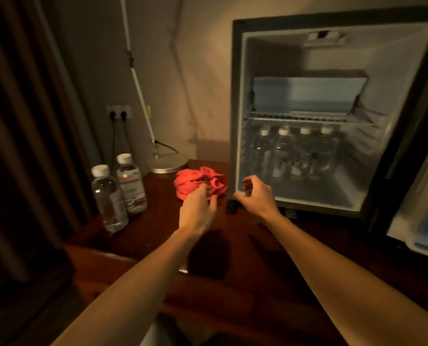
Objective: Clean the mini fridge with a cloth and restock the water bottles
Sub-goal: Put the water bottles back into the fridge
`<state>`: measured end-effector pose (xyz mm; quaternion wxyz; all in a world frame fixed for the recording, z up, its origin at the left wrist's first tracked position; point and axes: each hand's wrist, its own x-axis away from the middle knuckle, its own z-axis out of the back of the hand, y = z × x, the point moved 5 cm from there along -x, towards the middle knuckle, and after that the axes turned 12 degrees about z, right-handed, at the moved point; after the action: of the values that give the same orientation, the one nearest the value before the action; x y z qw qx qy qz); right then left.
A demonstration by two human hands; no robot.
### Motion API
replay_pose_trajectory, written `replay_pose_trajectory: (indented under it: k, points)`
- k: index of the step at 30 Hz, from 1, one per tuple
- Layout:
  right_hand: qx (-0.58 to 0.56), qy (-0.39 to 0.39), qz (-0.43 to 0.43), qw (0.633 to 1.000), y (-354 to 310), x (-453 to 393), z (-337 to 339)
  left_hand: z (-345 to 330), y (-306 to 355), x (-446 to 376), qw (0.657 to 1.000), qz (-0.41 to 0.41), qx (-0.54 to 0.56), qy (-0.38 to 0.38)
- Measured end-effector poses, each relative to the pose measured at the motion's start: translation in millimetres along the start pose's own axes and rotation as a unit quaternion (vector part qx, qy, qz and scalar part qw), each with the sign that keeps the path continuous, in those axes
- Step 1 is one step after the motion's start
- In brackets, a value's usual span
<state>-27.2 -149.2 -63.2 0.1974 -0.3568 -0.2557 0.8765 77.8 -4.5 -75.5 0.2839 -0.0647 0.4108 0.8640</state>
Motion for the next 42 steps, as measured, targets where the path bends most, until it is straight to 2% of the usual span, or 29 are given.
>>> replay_pose_trajectory:
  k: [6, 13, 18, 21, 26, 34, 39, 42]
  points:
    - [-0.062, -0.057, 0.08, 0.993, -92, -2, -101, 96, -89, 4, 0.994, 0.042, -0.055, 0.081]
    - [-0.134, -0.069, 0.084, 0.985, -156, -25, -171, 163, -157, -3, 0.979, 0.093, -0.059, 0.169]
    - [-0.119, -0.062, 0.068, 0.989, -163, -53, -201, 158, -193, -27, 0.982, 0.142, -0.036, 0.122]
    - [-0.143, -0.07, 0.065, 0.985, -161, -65, -218, 145, -199, -41, 0.987, 0.137, 0.003, 0.084]
    - [-0.167, -0.047, 0.045, 0.984, -154, -78, -238, 134, -207, -59, 0.986, 0.106, 0.102, 0.084]
    - [-0.143, -0.026, 0.071, 0.987, -145, -75, -219, 132, -198, -58, 0.98, 0.09, 0.131, 0.123]
    - [-0.111, 0.013, 0.083, 0.99, -110, -54, -154, 122, -152, -47, 0.984, 0.042, 0.131, 0.114]
    - [-0.087, 0.07, 0.059, 0.992, -81, -40, -98, 102, -107, -38, 0.983, 0.024, 0.162, 0.08]
